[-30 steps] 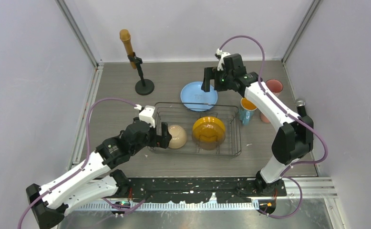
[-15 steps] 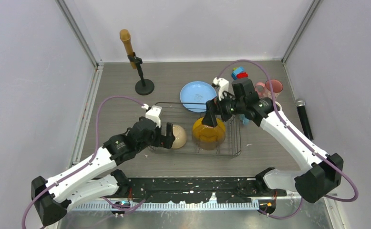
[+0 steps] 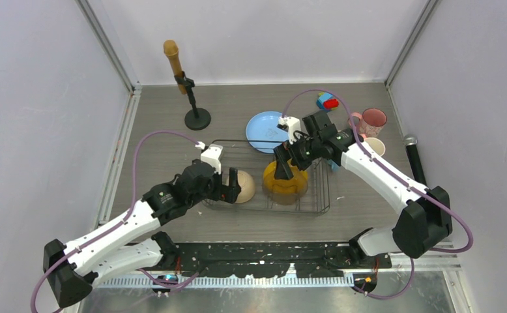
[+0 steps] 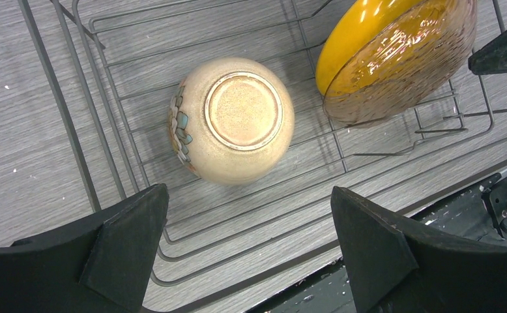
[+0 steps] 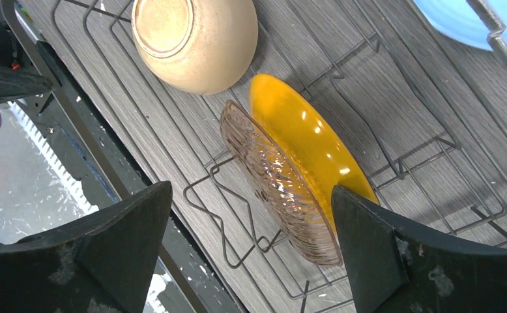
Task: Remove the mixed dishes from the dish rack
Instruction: Pick up the plate from the dish rack.
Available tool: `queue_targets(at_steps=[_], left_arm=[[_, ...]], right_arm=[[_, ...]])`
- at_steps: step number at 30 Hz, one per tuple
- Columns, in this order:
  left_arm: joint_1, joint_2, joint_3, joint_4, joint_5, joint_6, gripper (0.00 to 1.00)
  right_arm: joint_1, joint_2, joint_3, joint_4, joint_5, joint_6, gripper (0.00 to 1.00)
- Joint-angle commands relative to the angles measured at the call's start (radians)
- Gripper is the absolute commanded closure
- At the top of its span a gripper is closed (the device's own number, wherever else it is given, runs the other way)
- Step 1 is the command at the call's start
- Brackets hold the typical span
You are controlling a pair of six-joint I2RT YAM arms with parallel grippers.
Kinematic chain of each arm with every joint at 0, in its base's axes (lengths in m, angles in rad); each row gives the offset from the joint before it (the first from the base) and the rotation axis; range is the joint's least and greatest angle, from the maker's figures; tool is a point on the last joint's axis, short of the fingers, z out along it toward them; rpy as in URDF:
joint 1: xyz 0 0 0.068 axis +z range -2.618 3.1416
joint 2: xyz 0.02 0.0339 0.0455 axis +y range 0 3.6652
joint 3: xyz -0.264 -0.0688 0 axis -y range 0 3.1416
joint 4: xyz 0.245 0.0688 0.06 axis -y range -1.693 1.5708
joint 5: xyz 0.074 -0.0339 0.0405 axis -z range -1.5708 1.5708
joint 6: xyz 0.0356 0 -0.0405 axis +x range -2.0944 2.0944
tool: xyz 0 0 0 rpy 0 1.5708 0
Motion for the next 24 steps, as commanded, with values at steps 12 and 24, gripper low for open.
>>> queue_targets(at_steps=[12, 24], left_arm=[[0.004, 0.019, 0.007, 0.066, 0.025, -0.001, 0.00], [0.004, 0.008, -0.002, 0.072, 0.025, 0.000, 0.00]], right_arm=[[0.045, 0.038, 0.046, -0.076, 0.053, -0.106, 0.00], [0.100, 0.004, 0.052, -0.139, -0.004, -0.120, 0.00]])
